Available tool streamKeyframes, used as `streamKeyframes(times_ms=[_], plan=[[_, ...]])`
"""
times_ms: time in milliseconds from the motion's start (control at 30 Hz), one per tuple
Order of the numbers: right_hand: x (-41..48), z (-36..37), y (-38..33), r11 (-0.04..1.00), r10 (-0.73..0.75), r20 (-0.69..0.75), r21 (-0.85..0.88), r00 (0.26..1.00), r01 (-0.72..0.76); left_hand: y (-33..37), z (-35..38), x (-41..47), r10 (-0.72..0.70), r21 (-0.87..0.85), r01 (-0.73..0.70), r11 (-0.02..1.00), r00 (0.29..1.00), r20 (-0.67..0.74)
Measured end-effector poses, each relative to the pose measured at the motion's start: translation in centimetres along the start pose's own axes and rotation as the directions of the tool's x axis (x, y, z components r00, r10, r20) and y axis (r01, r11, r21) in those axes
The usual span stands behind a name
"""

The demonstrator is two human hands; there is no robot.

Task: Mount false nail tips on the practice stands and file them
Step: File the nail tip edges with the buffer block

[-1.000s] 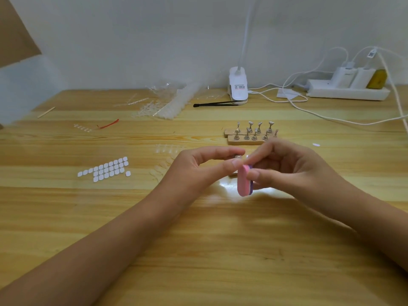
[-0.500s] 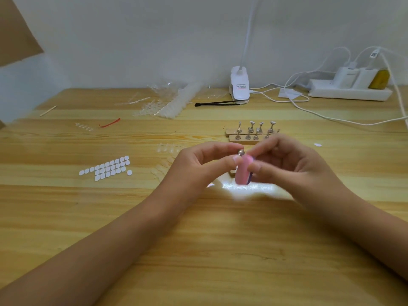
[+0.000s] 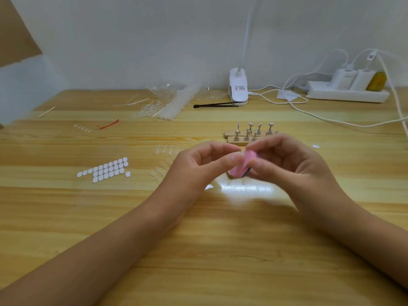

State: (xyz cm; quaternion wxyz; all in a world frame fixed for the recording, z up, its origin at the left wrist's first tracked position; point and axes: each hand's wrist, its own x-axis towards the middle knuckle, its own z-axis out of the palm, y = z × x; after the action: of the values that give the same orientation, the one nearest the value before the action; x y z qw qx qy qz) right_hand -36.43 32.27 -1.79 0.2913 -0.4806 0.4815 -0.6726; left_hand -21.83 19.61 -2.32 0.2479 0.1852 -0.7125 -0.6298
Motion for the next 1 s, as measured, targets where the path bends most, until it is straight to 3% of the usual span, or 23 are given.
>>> streamKeyframes(times_ms=[67,200,333,433,567,700,800,933,1000], plan=[[0.04,-0.11,-0.25,0.999,-0.045,-0.059,0.021,0.997,0.046,0.20,0.00,-0.06,0.011,0.001,-0.011,1.000,1.000,-0.016],[-0.05,0.21,-0.32,0.999,0.000,-0.011,0.053,1.000,0.000,0.16,0.04,-0.12,-0.010,0.013,0.010,1.000,1.000,-0.021],[-0.10,0.28,-0.61,0.997,-0.059,-0.101,0.040,0.993,0.063,0.35,0.02,-0.13,-0.035,-0.024,0.034,0.999,0.999,-0.033],[-0.28,0.57,-0.44,1.000,0.021,-0.017,0.018,1.000,-0.021,0.36,0.13,-0.21,-0.040,-0.032,0.039,0.999,0.999,-0.028],[-0.21,0.48,-0.45,0.999,-0.025,-0.116,0.027,0.993,0.029,0.67,0.35,-0.23,-0.025,-0.046,0.023,0.999,0.998,-0.061],[-0.21,0.55,-0.39,0.998,0.045,-0.062,0.045,0.997,-0.042,0.63,0.43,-0.19,-0.023,0.019,0.025,1.000,0.994,-0.104],[-0.16,0.14,-0.70,0.999,-0.007,-0.146,0.051,0.989,0.015,0.69,0.39,-0.14,-0.017,0.005,0.018,1.000,0.993,-0.119],[-0.25,0.25,-0.31,0.997,0.074,0.027,0.016,0.997,-0.075,0.60,0.34,-0.24,-0.022,0.046,0.026,0.999,0.995,-0.102],[-0.25,0.30,-0.41,0.999,0.040,-0.026,0.015,0.999,-0.040,0.76,0.37,-0.29,-0.018,0.033,0.021,0.999,0.996,-0.086]])
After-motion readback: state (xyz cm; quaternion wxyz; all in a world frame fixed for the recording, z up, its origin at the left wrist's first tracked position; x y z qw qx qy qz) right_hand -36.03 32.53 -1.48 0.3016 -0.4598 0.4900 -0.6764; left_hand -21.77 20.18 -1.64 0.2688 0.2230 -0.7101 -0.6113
